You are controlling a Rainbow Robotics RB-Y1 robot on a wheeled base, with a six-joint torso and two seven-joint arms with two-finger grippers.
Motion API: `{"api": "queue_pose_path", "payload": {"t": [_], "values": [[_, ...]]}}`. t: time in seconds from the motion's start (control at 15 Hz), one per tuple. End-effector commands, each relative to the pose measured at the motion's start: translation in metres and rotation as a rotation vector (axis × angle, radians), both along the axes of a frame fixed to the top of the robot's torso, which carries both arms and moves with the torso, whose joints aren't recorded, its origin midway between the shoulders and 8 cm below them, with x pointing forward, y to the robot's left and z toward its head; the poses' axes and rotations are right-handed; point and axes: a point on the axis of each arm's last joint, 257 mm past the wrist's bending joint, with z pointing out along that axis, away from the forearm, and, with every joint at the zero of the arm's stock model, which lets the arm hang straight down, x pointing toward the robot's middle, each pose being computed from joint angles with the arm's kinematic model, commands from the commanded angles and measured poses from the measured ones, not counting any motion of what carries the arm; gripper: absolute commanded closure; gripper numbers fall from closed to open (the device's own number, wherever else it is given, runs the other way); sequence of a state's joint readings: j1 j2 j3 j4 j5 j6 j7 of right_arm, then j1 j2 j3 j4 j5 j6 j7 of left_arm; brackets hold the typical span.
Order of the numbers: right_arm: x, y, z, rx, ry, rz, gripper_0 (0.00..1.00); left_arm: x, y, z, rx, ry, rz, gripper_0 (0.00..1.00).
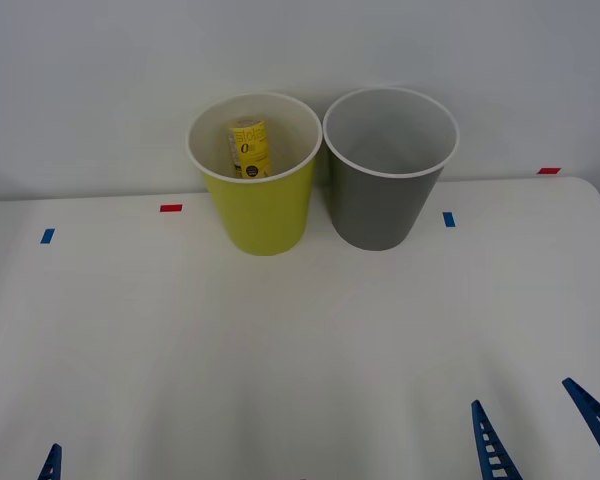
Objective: Put cans in the gray bin and PET bottles in the light green bin.
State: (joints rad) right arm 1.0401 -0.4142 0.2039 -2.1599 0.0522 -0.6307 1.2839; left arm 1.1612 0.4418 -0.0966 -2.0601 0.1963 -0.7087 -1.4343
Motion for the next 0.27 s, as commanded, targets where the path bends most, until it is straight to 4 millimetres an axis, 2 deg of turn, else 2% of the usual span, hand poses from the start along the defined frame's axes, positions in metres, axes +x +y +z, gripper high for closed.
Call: {"api": "queue_pose_path", "payload": {"t": [0.07,0.27], "values": [[0.0,0.0,-0.0001,0.0,0.0,0.0,0.0,0.0,0.0,0.0,0.0,0.0,0.0,0.0],[0.0,0.0,-0.0001,0.0,0.0,0.0,0.0,0.0,0.0,0.0,0.0,0.0,0.0,0.0]]}}
